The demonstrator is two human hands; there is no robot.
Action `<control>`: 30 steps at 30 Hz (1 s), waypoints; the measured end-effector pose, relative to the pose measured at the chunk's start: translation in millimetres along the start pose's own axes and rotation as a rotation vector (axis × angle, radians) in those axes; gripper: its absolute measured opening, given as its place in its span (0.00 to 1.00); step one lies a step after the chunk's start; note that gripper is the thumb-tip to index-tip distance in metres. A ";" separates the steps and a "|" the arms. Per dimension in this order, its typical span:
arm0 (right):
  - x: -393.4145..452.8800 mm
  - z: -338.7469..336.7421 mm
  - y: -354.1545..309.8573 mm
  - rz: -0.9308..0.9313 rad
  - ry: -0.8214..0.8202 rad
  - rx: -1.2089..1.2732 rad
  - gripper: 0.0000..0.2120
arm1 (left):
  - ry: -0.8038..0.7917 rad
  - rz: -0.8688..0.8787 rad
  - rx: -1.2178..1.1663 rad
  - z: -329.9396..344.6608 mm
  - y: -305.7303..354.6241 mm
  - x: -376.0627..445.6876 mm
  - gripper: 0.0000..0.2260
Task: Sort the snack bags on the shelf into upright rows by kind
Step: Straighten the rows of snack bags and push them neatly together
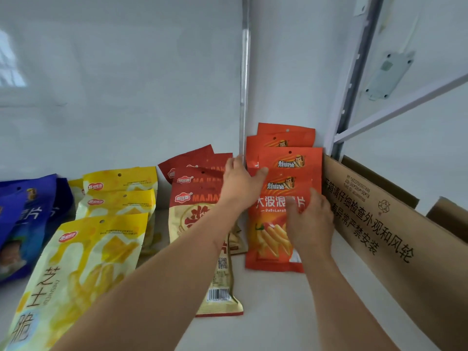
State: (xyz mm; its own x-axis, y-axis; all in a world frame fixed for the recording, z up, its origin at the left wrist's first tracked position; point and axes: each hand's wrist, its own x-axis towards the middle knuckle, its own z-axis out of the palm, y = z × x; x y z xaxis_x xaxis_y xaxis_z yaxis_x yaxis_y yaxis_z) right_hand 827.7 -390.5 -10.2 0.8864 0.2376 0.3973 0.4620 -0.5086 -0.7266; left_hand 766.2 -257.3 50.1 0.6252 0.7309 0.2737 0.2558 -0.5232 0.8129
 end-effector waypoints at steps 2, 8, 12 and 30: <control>14.7 0.3 10.2 0.034 -0.026 -0.003 0.32 | -0.018 -0.095 -0.147 19.4 -1.7 5.5 0.37; 48.3 8.4 26.0 0.131 -0.167 0.029 0.41 | -0.006 -0.403 -0.433 53.8 -13.8 14.5 0.38; 63.8 17.5 27.4 0.203 -0.235 0.168 0.54 | -0.053 -0.506 -0.484 61.7 -29.0 23.1 0.34; 104.0 44.2 45.2 0.313 -0.366 0.531 0.35 | -0.081 -0.640 -0.587 69.5 -23.2 37.5 0.34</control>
State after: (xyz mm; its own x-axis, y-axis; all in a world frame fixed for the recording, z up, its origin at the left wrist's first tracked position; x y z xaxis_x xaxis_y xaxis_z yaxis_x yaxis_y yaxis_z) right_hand 942.1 -352.2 -26.5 0.8897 0.4561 -0.0205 0.0539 -0.1495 -0.9873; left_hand 835.0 -248.2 5.8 0.5474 0.7624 -0.3451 0.1680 0.3039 0.9378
